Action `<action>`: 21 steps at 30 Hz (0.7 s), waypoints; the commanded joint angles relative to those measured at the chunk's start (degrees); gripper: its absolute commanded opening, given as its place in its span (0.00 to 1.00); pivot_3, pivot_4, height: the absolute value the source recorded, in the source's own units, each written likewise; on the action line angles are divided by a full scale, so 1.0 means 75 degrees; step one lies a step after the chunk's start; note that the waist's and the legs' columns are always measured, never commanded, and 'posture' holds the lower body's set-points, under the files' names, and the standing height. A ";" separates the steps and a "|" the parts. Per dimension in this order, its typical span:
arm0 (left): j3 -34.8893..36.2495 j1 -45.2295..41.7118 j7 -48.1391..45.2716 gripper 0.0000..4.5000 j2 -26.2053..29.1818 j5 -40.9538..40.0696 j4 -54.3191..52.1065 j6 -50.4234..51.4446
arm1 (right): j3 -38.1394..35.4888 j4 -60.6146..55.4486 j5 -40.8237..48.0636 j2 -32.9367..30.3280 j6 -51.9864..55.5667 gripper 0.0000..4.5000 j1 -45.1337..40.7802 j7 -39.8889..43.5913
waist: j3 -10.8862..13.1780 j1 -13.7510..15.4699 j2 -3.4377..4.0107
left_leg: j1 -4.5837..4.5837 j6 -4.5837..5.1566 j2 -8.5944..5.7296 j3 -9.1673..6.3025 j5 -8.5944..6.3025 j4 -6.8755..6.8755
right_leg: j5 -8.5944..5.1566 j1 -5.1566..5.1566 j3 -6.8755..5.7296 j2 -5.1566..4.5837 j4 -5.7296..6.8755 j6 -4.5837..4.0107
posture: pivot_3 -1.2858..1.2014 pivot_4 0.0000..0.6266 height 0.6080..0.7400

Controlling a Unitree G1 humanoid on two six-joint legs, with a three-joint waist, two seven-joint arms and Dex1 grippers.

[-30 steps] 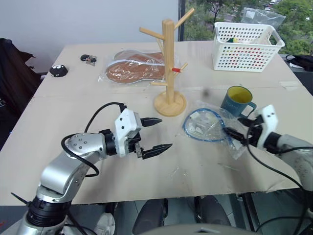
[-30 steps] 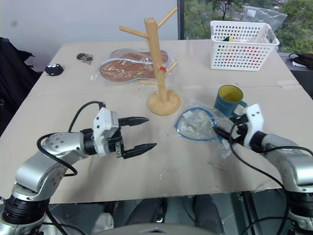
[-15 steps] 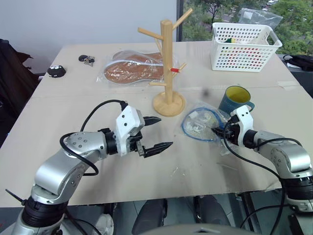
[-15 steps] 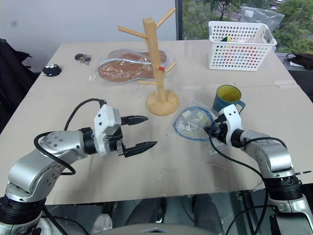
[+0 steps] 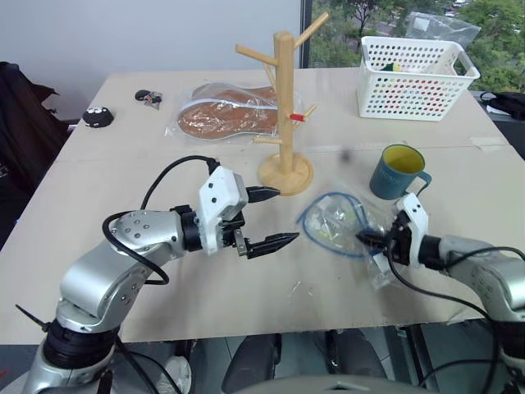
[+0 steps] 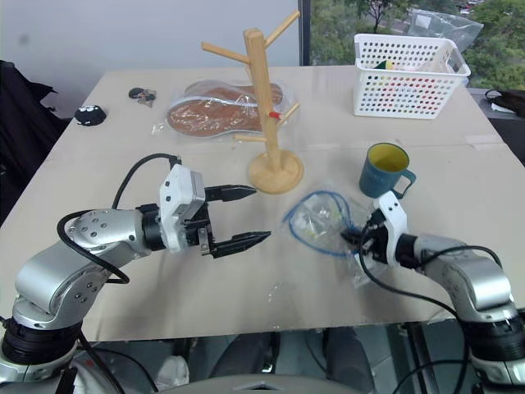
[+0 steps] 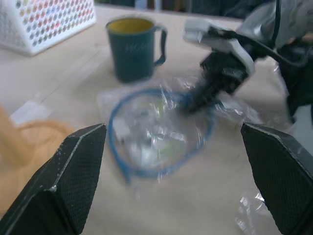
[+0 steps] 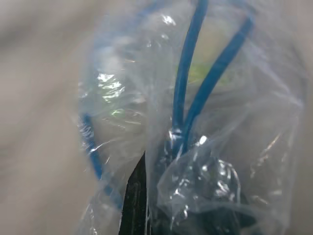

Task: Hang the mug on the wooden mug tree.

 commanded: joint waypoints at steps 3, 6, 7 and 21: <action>-0.0326 -0.0605 -0.0253 1.00 -0.0159 -0.0437 -0.0132 0.0068 | -0.2375 -0.0792 0.0882 -0.1222 0.0536 0.00 0.1437 0.0689 | 0.0002 0.0037 -0.0010 | 0.0002 0.0003 -0.0007 0.0004 -0.0001 0.0005 | 0.0000 0.0005 0.0001 -0.0005 -0.0002 0.0002 | 0.52 0.24 1.00; -0.0527 -0.0998 -0.0295 1.00 -0.0305 -0.0411 0.0033 0.0110 | -0.3811 -0.0508 0.0642 -0.1684 0.0407 0.00 0.2536 0.1127 | 0.0004 0.0101 -0.0010 | 0.0014 0.0004 -0.0003 0.0007 -0.0002 0.0005 | -0.0001 0.0016 -0.0001 0.0003 -0.0001 0.0003 | 0.52 0.24 1.00; -0.0588 -0.1167 -0.0279 1.00 -0.0372 -0.0405 0.0117 0.0140 | -0.4328 -0.0245 0.0446 -0.1811 0.0273 0.00 0.2898 0.1281 | 0.0004 0.0110 -0.0009 | 0.0016 0.0004 -0.0002 0.0011 -0.0002 0.0006 | -0.0001 0.0017 0.0001 0.0005 0.0001 0.0003 | 0.52 0.24 1.00; -0.1822 -0.2628 0.0834 1.00 -0.2014 0.0731 0.1020 0.0103 | -0.4075 0.3593 -0.1640 -0.1701 -0.2475 0.00 -0.0030 -0.0343 | 0.0007 -0.0061 -0.0023 | 0.0031 -0.0031 0.0001 0.0038 0.0021 0.0008 | 0.0003 0.0024 0.0032 0.0010 0.0001 0.0010 | 0.52 0.24 1.00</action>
